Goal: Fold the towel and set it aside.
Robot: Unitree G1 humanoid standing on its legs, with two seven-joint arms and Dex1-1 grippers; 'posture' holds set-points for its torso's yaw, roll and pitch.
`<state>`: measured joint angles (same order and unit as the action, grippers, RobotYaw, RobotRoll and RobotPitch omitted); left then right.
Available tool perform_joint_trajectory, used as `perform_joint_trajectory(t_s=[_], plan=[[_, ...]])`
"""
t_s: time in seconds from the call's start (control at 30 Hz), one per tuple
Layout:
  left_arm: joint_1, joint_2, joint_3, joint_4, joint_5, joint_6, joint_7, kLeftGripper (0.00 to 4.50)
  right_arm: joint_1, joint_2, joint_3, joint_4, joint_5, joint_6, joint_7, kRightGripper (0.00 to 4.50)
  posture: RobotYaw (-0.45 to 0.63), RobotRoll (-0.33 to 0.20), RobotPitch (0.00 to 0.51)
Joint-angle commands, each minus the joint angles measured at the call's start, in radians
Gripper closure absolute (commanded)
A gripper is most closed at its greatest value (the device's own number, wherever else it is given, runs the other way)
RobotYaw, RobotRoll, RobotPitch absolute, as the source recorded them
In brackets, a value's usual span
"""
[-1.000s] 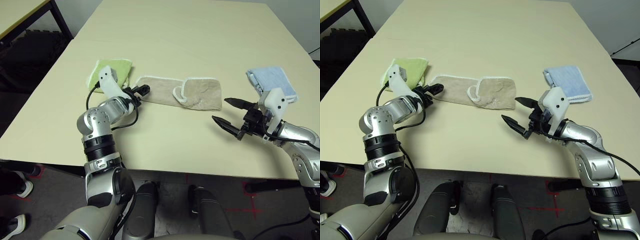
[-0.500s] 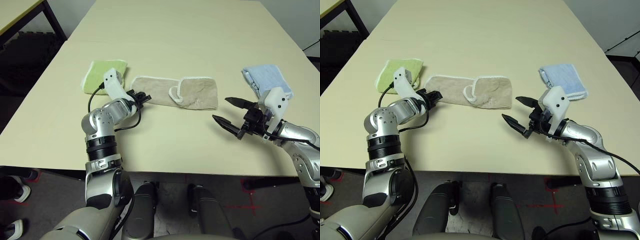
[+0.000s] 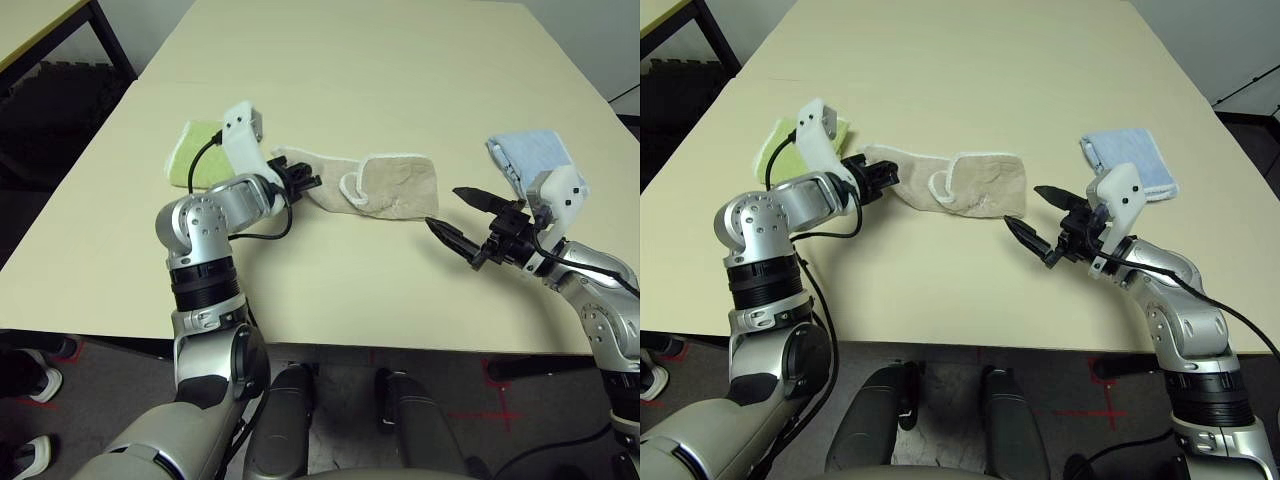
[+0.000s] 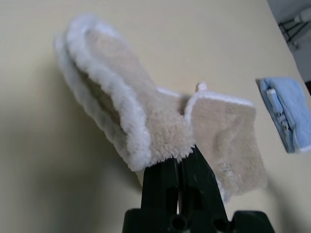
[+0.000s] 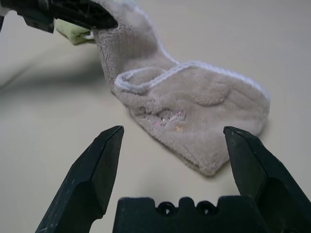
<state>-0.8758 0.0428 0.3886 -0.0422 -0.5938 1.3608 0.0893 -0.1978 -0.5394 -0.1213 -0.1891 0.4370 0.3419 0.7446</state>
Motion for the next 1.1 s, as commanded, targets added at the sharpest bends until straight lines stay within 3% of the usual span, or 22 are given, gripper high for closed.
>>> perform_joint_trajectory(t_s=[0.03,0.27,0.63,1.1], plan=[[-0.019,-0.014,-0.016,-0.037,-0.004,0.057,-0.003,4.49,0.018,0.011,-0.007,0.006,0.007,-0.007,-0.002,0.00,0.10,0.000,0.166],[-0.043,-0.044,-0.030,-0.080,-0.002,0.145,-0.017,4.49,0.027,0.009,0.003,0.032,-0.016,-0.029,0.004,0.00,0.09,0.000,0.165],[-0.131,-0.078,-0.085,-0.043,0.028,0.123,-0.040,4.49,0.038,0.018,0.009,0.040,-0.035,-0.047,-0.002,0.00,0.07,0.000,0.159],[-0.092,-0.111,-0.191,0.001,0.080,0.070,-0.066,4.49,0.052,0.044,-0.006,0.032,-0.045,-0.053,-0.039,0.00,0.03,0.000,0.164]])
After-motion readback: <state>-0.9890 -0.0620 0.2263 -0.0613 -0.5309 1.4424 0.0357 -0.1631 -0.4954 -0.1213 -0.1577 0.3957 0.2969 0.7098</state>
